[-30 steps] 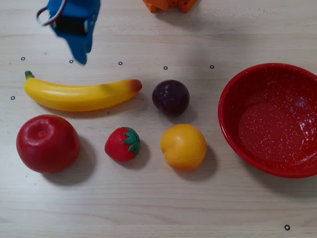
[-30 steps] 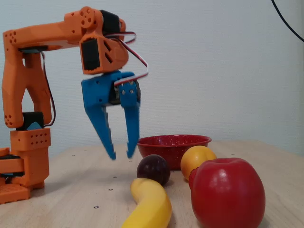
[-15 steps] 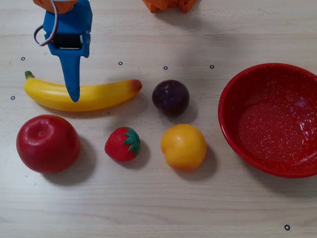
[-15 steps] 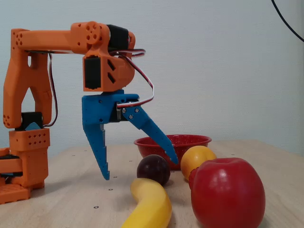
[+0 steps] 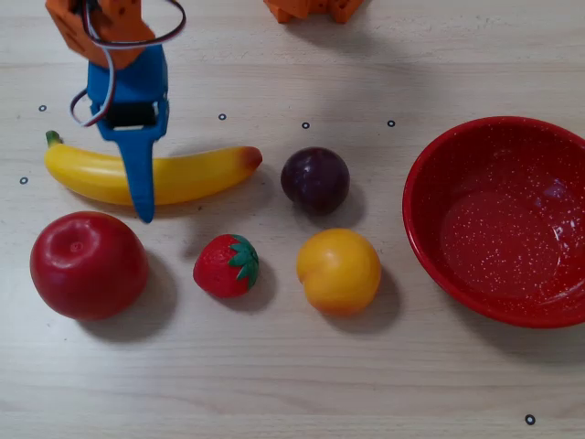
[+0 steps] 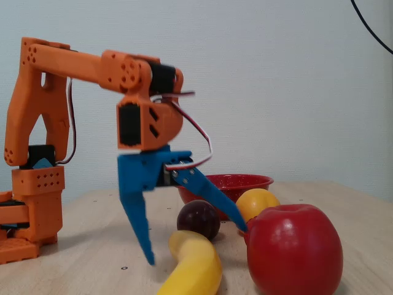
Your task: Put the banana in the red bowl.
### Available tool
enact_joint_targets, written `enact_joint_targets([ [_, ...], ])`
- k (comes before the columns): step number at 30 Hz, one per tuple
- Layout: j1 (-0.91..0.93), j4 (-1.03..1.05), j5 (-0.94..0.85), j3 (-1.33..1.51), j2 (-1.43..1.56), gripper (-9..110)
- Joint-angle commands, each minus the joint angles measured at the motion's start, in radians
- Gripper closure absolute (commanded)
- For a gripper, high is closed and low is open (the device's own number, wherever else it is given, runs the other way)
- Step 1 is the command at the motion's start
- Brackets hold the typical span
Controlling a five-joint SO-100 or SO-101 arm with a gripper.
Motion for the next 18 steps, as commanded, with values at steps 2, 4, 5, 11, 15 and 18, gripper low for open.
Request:
enact_joint_targets([
  [2,-0.017,-0.021,0.055,-0.037,0.04,51],
  [4,-0.014,-0.035,0.067,-0.035,0.031,51],
  [5,-0.014,-0.044,0.074,-0.035,0.026,51],
  [11,-0.015,-0.092,0.117,-0.038,-0.012,51],
  [15,-0.018,-0.138,0.126,-0.023,-0.023,51],
  [18,-0.02,-0.169,0.121,-0.017,-0.035,52],
])
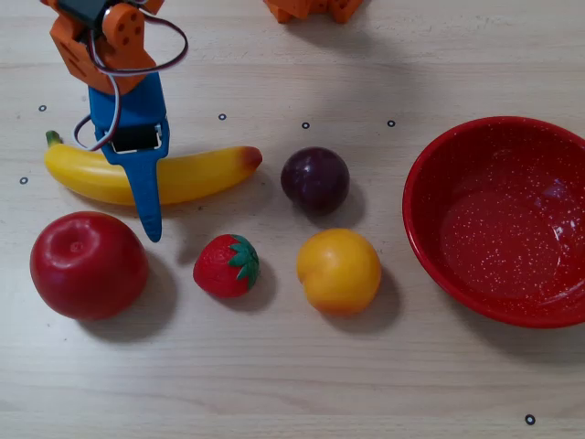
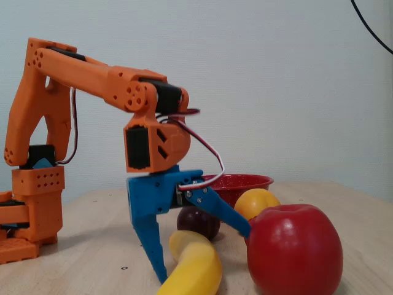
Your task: Put the banana in the red bowl.
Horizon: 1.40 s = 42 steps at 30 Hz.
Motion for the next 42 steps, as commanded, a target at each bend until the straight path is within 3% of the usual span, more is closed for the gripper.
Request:
enact_joint_targets([
  [1,-0.021,-0.023,0.014,-0.034,0.037,52],
  [42,-0.084,-0.044,0.092,0.032,0.057,70],
])
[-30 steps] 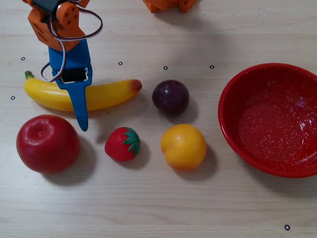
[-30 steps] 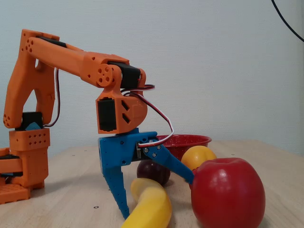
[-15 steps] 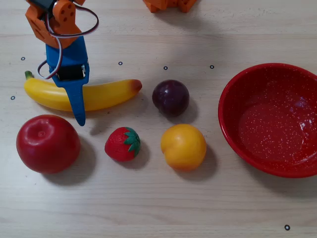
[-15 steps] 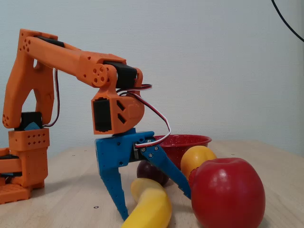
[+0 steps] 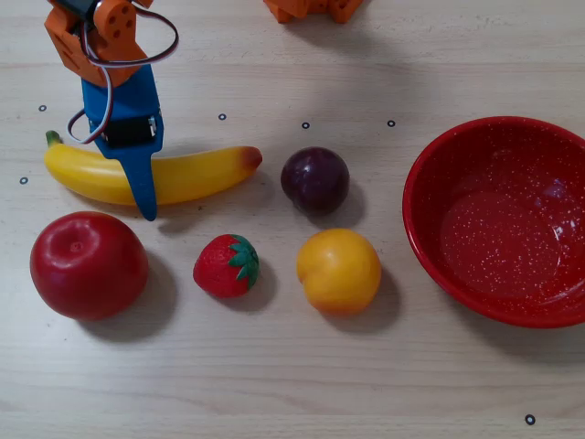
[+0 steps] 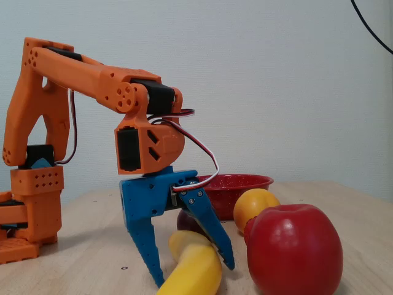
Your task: Put the banana in the red bowl.
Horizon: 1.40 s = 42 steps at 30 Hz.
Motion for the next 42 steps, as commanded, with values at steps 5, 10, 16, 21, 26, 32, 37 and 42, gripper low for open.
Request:
enact_joint_targets([
  [5,-0.052,-0.026,0.044,0.02,0.058,74],
  [10,-0.055,-0.026,0.057,0.021,0.06,80],
  [16,-0.063,-0.008,0.094,0.023,0.064,95],
  [21,-0.071,0.017,0.095,0.014,0.081,101],
  [26,-0.074,0.094,0.06,-0.031,0.127,101],
  [32,-0.06,0.262,-0.043,-0.144,0.199,101],
  [37,-0.034,0.414,-0.133,-0.259,0.253,101],
  [42,0.025,0.543,-0.279,-0.414,0.299,101],
])
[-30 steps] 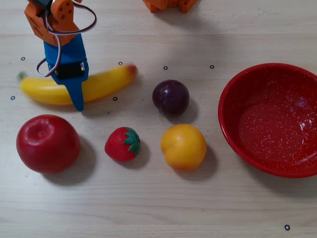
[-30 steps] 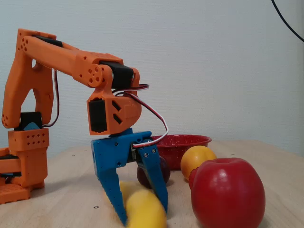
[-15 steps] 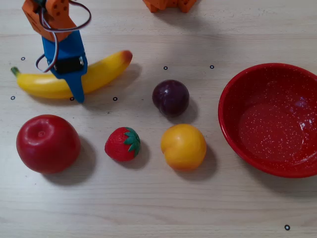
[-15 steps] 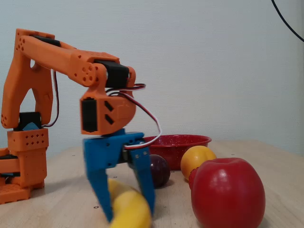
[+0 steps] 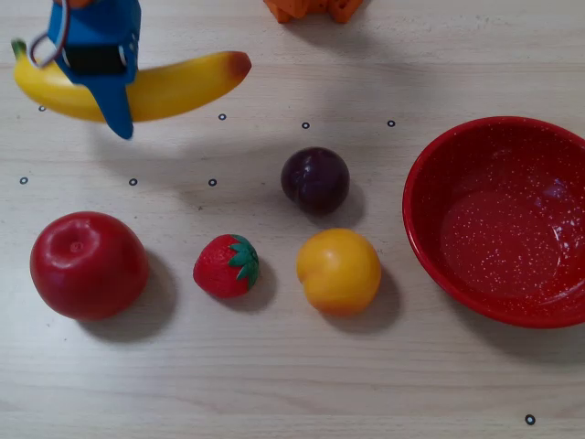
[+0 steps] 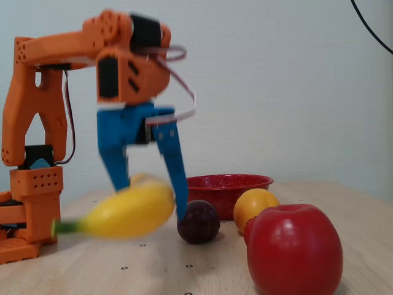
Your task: Put the banana in the red bowl.
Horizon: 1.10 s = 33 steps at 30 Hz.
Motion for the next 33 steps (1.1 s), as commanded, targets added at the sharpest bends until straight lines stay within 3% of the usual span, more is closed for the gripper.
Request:
enact_joint_targets([
  [1,0.061,0.044,-0.092,-0.15,0.15,101],
  [10,0.293,0.091,-0.399,-0.278,0.265,101],
  [21,0.652,-0.008,-0.699,-0.279,0.391,101],
  [28,0.916,-0.195,-0.724,-0.179,0.411,101],
  [33,1.065,-0.471,-0.621,0.0,0.414,101],
])
